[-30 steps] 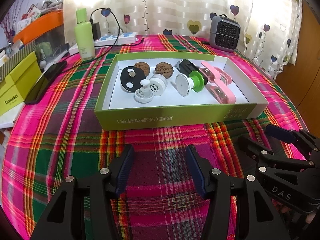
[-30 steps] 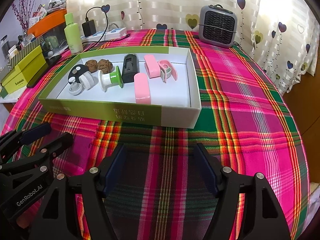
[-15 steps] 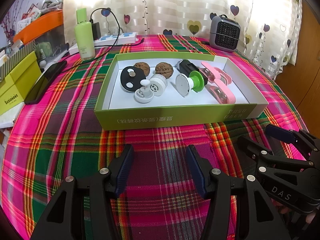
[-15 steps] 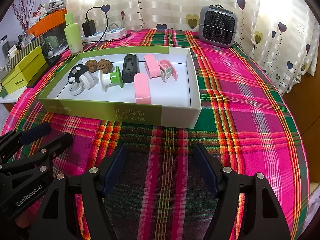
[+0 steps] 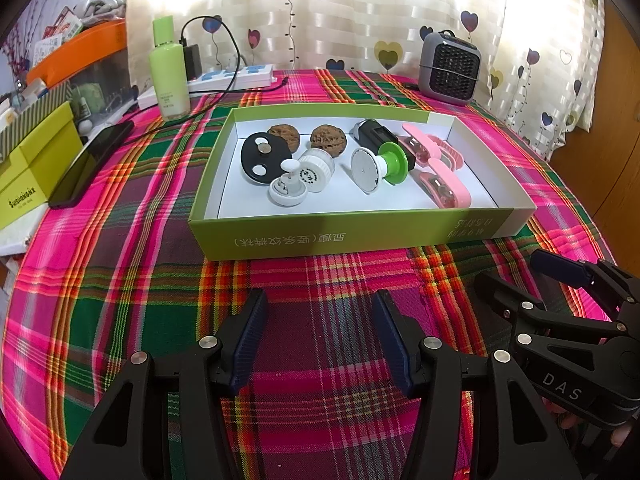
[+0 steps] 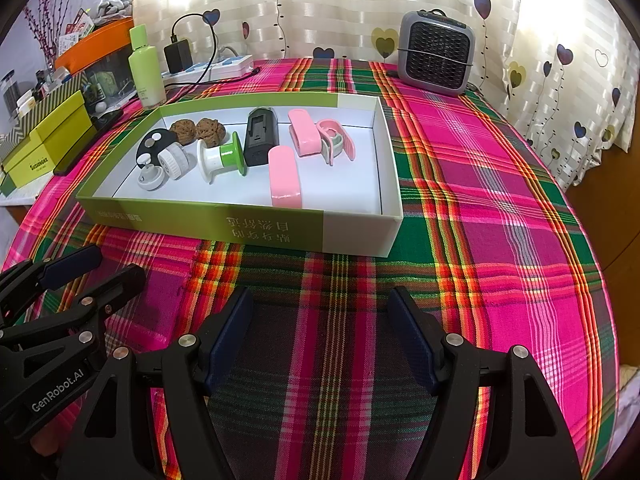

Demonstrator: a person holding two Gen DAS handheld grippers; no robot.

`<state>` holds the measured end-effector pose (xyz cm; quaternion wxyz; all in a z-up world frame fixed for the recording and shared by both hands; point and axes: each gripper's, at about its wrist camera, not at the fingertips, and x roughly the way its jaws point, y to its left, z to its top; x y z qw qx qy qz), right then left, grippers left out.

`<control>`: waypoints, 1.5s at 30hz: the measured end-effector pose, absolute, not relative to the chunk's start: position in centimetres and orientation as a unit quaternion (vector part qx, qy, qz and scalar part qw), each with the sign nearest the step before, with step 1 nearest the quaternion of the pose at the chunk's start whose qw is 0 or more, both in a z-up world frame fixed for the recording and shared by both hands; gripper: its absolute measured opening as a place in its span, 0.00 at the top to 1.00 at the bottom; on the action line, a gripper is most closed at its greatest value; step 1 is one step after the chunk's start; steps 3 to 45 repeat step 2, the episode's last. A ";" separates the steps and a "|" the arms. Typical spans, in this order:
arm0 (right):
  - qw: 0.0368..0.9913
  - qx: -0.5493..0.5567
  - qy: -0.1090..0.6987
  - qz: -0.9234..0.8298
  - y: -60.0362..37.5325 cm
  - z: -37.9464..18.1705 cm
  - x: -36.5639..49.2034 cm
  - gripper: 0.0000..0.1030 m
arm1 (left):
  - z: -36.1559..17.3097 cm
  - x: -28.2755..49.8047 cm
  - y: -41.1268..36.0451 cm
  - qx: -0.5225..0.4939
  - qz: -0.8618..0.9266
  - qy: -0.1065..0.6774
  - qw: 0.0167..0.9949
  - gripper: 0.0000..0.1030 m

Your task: Organize objects

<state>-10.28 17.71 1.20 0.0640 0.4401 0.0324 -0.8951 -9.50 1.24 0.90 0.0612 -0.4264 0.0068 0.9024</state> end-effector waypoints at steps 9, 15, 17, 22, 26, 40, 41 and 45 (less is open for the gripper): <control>0.064 0.440 0.032 -0.895 17.7 1.2 -10.3 0.32 | 0.9 -9.5 1.2 -0.426 0.902 0.007 0.061 0.48; 0.064 0.440 0.032 -0.895 17.7 1.2 -10.3 0.32 | 0.9 -9.5 1.2 -0.426 0.902 0.007 0.061 0.48; 0.064 0.440 0.032 -0.895 17.7 1.2 -10.3 0.32 | 0.9 -9.5 1.2 -0.426 0.902 0.007 0.061 0.48; 0.064 0.440 0.032 -0.895 17.7 1.2 -10.3 0.32 | 0.9 -9.5 1.2 -0.426 0.902 0.007 0.061 0.48; 0.064 0.440 0.032 -0.895 17.7 1.2 -10.3 0.32 | 0.9 -9.5 1.2 -0.426 0.902 0.007 0.061 0.48; 0.064 0.440 0.032 -0.895 17.7 1.2 -10.3 0.32 | 0.9 -9.5 1.2 -0.426 0.902 0.007 0.061 0.48; 0.064 0.440 0.032 -0.895 17.7 1.2 -10.3 0.32 | 0.9 -9.5 1.2 -0.426 0.902 0.007 0.061 0.48; 0.064 0.440 0.032 -0.895 17.7 1.2 -10.3 0.32 | 0.9 -9.5 1.2 -0.426 0.902 0.007 0.061 0.48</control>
